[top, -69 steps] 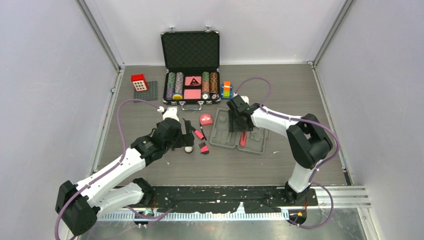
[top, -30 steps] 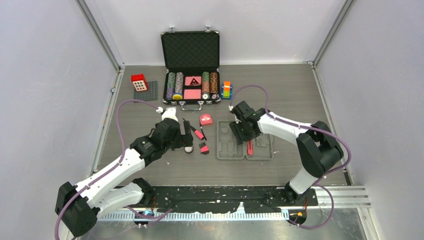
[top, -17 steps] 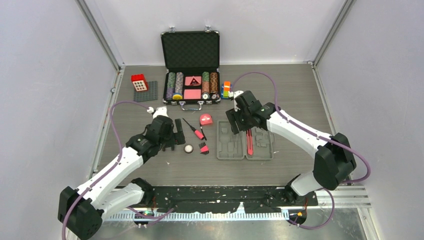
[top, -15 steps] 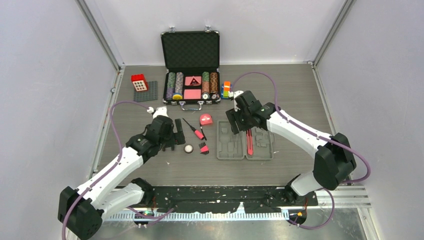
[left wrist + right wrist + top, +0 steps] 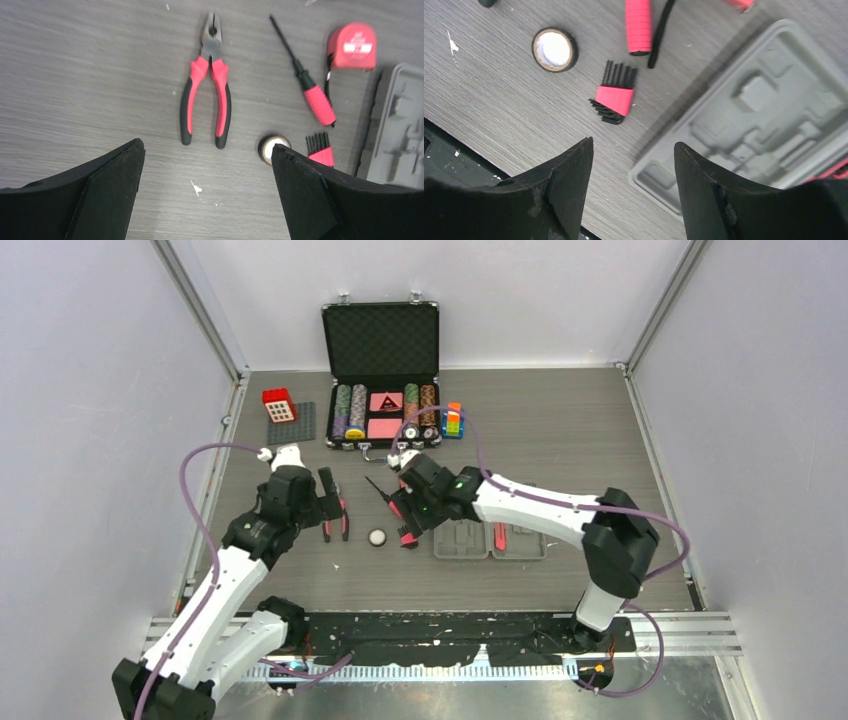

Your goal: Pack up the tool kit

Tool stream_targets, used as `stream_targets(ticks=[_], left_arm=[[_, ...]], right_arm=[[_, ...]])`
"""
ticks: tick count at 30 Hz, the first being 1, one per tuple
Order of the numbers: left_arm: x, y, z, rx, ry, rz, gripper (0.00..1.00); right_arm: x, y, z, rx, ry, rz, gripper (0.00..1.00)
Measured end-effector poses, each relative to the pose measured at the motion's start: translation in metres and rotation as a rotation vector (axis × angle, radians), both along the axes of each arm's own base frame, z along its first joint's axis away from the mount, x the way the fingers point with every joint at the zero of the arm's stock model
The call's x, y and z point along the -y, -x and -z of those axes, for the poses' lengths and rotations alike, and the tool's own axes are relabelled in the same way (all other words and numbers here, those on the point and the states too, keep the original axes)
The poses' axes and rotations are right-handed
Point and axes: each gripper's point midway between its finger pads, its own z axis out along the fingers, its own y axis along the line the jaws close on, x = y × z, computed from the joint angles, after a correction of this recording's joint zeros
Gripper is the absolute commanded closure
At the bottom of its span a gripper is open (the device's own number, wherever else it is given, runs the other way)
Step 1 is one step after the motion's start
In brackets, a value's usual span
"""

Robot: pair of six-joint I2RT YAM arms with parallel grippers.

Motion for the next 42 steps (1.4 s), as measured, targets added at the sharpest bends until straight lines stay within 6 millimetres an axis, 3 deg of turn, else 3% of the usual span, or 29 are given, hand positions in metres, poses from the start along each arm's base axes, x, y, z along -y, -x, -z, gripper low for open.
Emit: stream_targets(ticks=[4, 8, 14, 17, 21, 35, 42], left_arm=[[-0.019, -0.006, -0.04, 0.136, -0.073, -0.008, 0.0], [-0.037, -0.008, -0.062, 0.244, -0.168, -0.023, 0.0], [-0.061, -0.005, -0.052, 0.304, -0.29, -0.066, 0.0], [-0.07, -0.002, -0.046, 0.302, -0.337, -0.086, 0.0], [-0.078, -0.002, -0.053, 0.328, -0.374, -0.12, 0.0], [-0.081, -0.003, -0.058, 0.343, -0.388, -0.126, 0.0], [-0.08, -0.003, -0.058, 0.343, -0.388, -0.124, 0.0]], right_arm=[[-0.018, 0.013, 0.024, -0.031, 0.051, 0.009, 0.38], [-0.026, 0.017, 0.049, -0.064, 0.091, 0.032, 0.41], [-0.027, 0.018, 0.082, -0.11, 0.147, 0.08, 0.44], [-0.031, 0.015, 0.082, -0.11, 0.143, 0.102, 0.45], [-0.039, 0.008, 0.08, -0.095, 0.134, 0.124, 0.44], [-0.046, -0.001, 0.071, -0.084, 0.131, 0.178, 0.39], [-0.049, -0.003, 0.084, -0.099, 0.154, 0.182, 0.38]])
